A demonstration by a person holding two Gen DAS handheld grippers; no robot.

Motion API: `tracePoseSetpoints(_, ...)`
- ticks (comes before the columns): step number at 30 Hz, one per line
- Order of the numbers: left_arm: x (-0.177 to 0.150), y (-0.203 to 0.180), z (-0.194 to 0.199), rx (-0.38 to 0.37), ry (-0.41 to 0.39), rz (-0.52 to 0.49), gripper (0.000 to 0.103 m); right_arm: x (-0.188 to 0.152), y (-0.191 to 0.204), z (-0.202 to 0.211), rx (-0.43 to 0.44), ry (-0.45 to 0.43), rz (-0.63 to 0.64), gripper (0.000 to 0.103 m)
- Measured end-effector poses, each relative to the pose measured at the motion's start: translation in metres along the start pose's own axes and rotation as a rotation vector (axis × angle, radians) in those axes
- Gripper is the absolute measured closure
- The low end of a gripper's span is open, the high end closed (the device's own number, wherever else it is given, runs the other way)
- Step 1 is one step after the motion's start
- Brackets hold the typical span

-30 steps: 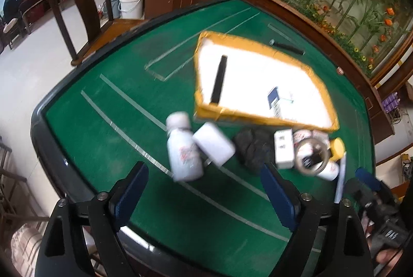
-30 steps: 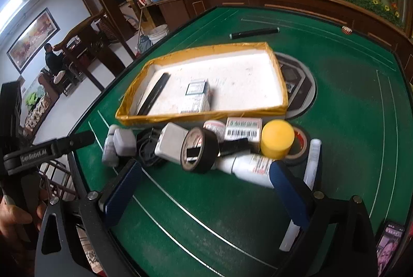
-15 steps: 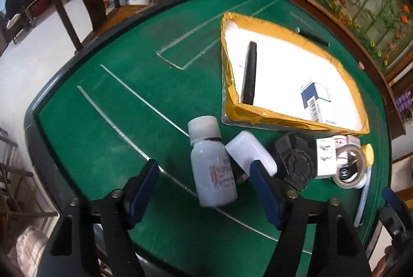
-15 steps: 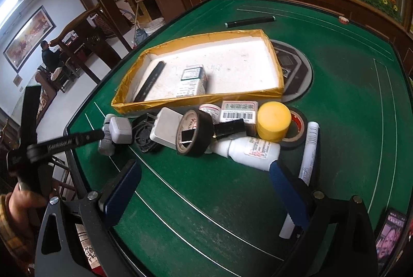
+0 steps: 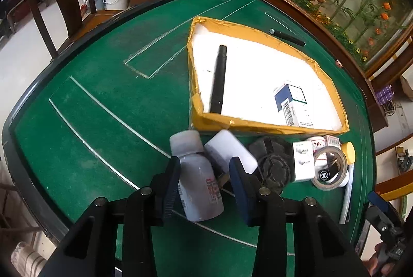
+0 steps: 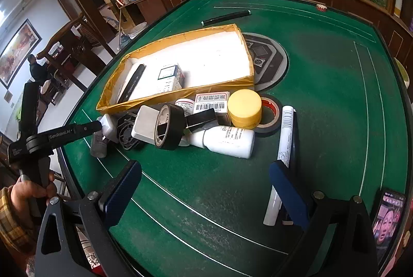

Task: Organize rigid objects
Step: 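Grasp the white medicine bottle with the left gripper and lift it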

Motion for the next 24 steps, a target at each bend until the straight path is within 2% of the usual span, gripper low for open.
tracePoseSetpoints(3,-0.009,0.012,-0.007,0.041,0.034,0.02,0.061,0.0,0.0,0.001,0.0,-0.002,0.001,0.004)
tracePoseSetpoints(7,-0.014,0.019,-0.011,0.048,0.048,0.054,0.06,0.0,0.0,0.0,-0.003,0.001,0.003,0.004)
tracePoseSetpoints(15,-0.008,0.013,-0.023,0.068,0.069,0.001,0.061,0.001,-0.01,0.003,-0.01,-0.005,-0.023,0.004)
tracePoseSetpoints(16,-0.008,0.012,-0.024,0.068,0.071,-0.007,0.067,0.001,-0.016,0.005,-0.013,-0.008,-0.033,0.004)
tracePoseSetpoints(19,-0.012,0.005,-0.023,0.067,0.073,-0.056,0.067,-0.003,-0.034,0.01,-0.026,-0.006,-0.067,0.004)
tracePoseSetpoints(22,-0.024,0.002,-0.015,0.049,0.085,-0.079,0.067,-0.01,-0.053,0.016,-0.042,-0.004,-0.093,0.009)
tracePoseSetpoints(24,-0.036,0.001,-0.007,0.032,0.097,-0.081,0.067,-0.014,-0.062,0.017,-0.053,0.007,-0.113,0.015)
Point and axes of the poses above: each gripper's, at about its wrist camera, not at the fingertips, and z roughly against the way its jaws point, y to its left, x to its top, the point moved 7 cm from there along -z, roughly the way its jaws point, and after that the axes turned 12 degrees about -y, right-handed, at the moved point
